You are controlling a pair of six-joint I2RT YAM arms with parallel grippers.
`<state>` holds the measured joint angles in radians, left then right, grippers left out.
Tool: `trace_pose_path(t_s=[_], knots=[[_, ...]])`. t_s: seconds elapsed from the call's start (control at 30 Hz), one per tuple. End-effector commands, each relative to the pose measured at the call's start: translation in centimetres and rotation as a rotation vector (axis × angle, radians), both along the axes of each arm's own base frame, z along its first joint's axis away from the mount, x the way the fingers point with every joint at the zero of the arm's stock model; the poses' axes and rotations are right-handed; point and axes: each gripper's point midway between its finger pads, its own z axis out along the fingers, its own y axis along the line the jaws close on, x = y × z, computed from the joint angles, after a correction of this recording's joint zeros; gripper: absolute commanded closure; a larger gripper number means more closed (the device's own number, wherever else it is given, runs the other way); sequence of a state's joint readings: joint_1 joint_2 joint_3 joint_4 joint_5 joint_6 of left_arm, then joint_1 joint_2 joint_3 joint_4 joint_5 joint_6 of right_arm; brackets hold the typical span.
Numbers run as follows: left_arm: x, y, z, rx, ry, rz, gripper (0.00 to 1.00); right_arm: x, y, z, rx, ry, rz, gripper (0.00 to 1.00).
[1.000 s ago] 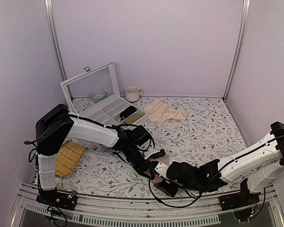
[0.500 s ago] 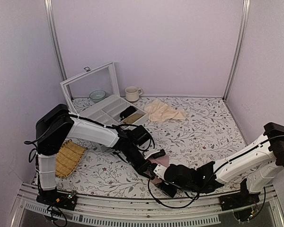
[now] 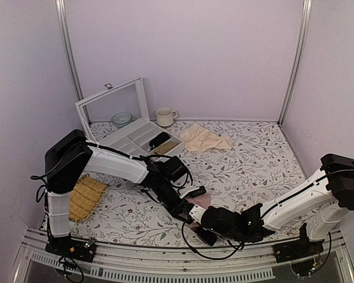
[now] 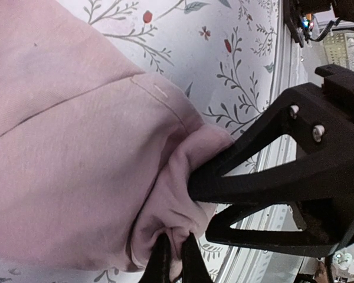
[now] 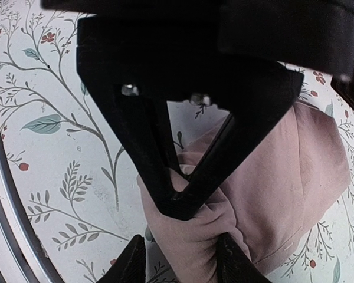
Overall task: Roll the underwear
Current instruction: Roll the underwear at the center of the board.
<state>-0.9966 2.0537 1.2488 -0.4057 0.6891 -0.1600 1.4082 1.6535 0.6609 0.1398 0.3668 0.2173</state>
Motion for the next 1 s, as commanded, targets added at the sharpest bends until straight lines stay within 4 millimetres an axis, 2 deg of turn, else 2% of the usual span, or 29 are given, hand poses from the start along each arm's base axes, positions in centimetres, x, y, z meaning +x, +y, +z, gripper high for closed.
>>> trace_pose_path(t_s=[0.0,0.13,0.23,0.3,0.47,0.57,0.67,0.8,0.97], knots=[[-1.7,3.6,-5.0,0.201,0.038,-0.005,1.0,-1.6,-2.0,-3.9,-0.109,0.107,0.011,0.6],[-1.6,3.6,-5.1,0.198,0.04,-0.002,1.0,-0.8,-2.1,-2.4,-0.062,0.081,-0.043,0.6],[-1.6,3.7,-5.1,0.201,0.041,0.0,1.0,0.0,-1.3,1.2,0.032,0.038,-0.075,0.58],[-1.5,3.7,-5.2,0.203,0.042,0.001,1.0,0.6,-0.6,4.7,0.121,0.004,-0.092,0.57],[-1.5,3.7,-5.4,0.213,0.047,0.003,1.0,1.5,-0.4,11.7,0.31,-0.034,-0.144,0.56],[-1.4,3.7,-5.4,0.22,0.044,0.003,1.0,1.5,-1.3,14.2,0.419,0.022,-0.172,0.55],[-1.3,3.8,-5.5,0.23,0.04,-0.002,1.0,2.0,-3.2,14.3,0.499,0.12,-0.229,0.55],[-1.3,4.3,-6.0,0.263,0.04,-0.014,1.0,2.2,-5.7,11.9,0.564,0.253,-0.29,0.55],[-1.4,4.6,-6.4,0.281,0.039,-0.023,1.0,2.5,-7.5,9.3,0.635,0.397,-0.362,0.58]])
